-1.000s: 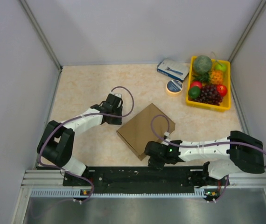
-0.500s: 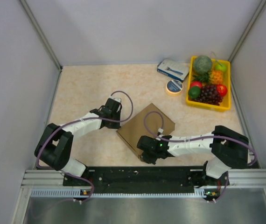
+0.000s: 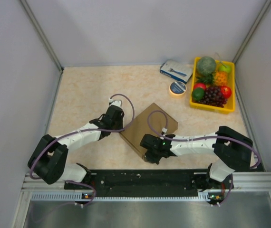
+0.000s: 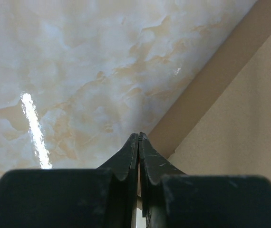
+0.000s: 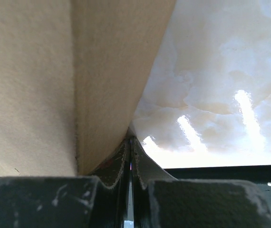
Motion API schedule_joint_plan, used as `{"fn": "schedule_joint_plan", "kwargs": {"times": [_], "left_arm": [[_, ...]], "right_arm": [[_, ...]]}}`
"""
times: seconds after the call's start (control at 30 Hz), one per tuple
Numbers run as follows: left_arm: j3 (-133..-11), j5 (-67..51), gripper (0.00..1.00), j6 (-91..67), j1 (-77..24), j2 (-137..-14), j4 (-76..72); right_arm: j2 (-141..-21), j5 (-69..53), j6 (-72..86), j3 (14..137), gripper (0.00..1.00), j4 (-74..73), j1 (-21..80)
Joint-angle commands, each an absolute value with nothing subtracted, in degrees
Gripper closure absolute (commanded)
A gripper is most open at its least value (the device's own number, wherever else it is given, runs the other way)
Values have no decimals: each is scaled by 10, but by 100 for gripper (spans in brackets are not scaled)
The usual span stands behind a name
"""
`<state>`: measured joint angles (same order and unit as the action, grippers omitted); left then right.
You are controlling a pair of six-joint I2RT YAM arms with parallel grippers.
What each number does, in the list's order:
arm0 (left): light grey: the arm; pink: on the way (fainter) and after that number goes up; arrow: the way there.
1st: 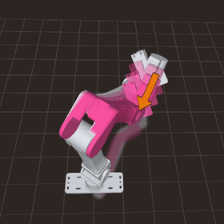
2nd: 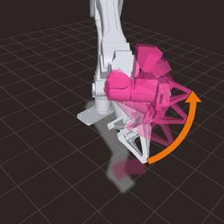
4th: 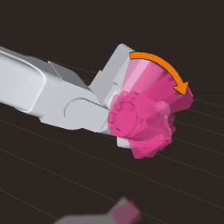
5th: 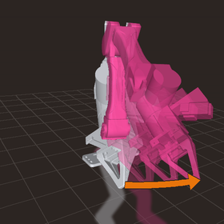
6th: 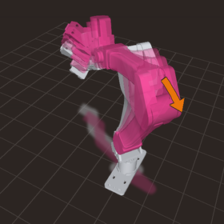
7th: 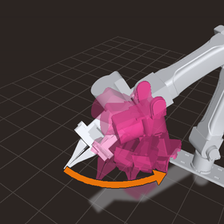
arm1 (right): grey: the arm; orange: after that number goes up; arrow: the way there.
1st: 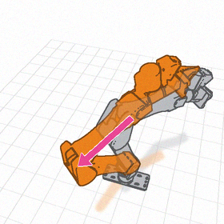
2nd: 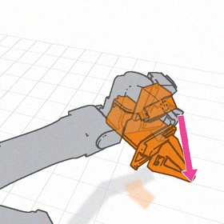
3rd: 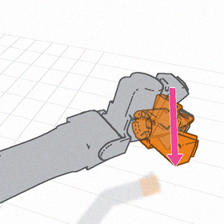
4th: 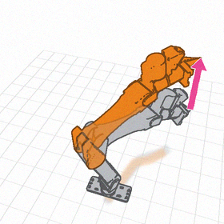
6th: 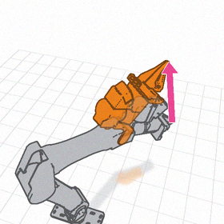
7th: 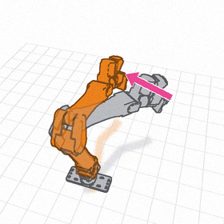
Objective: Fold the paper box
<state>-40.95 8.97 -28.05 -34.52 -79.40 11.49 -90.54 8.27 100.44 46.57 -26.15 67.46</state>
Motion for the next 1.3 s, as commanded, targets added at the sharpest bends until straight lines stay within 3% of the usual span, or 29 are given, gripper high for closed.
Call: {"fn": "schedule_joint_plan", "kwargs": {"times": [0.0, 0.3, 0.5, 0.57, 0.73, 0.83, 0.93, 1.13, 1.23, 1.27], "left_arm": [[-373, -133, 94, -307, -404, -773, 137], [-332, -270, 94, -280, -380, -766, 95], [-292, -253, 95, -325, -391, -761, 40], [-282, -246, 95, -331, -393, -747, 32], [-288, -214, 95, -333, -397, -738, 49], [-299, -178, 94, -325, -396, -730, 70], [-329, -100, 80, -311, -383, -722, 126], [-386, -75, 62, -256, -317, -616, 174], [-432, -73, 50, -233, -303, -571, 214], [-441, -86, 38, -222, -301, -563, 219]], "right_arm": [[-926, 160, 984, 479, 100, 75, 646], [-923, 202, 919, 416, 100, 298, 642], [-881, 264, 1018, 446, 100, 153, 623], [-889, 253, 1032, 453, 100, 178, 610], [-902, 248, 1055, 510, 100, 65, 603], [-883, 217, 1076, 476, 100, 42, 602], [-820, 174, 1050, 431, 100, -18, 602], [-642, 144, 768, 364, 96, -169, 593], [-540, 85, 621, 296, 87, -214, 522], [-518, 62, 583, 283, 74, -221, 492]]}}
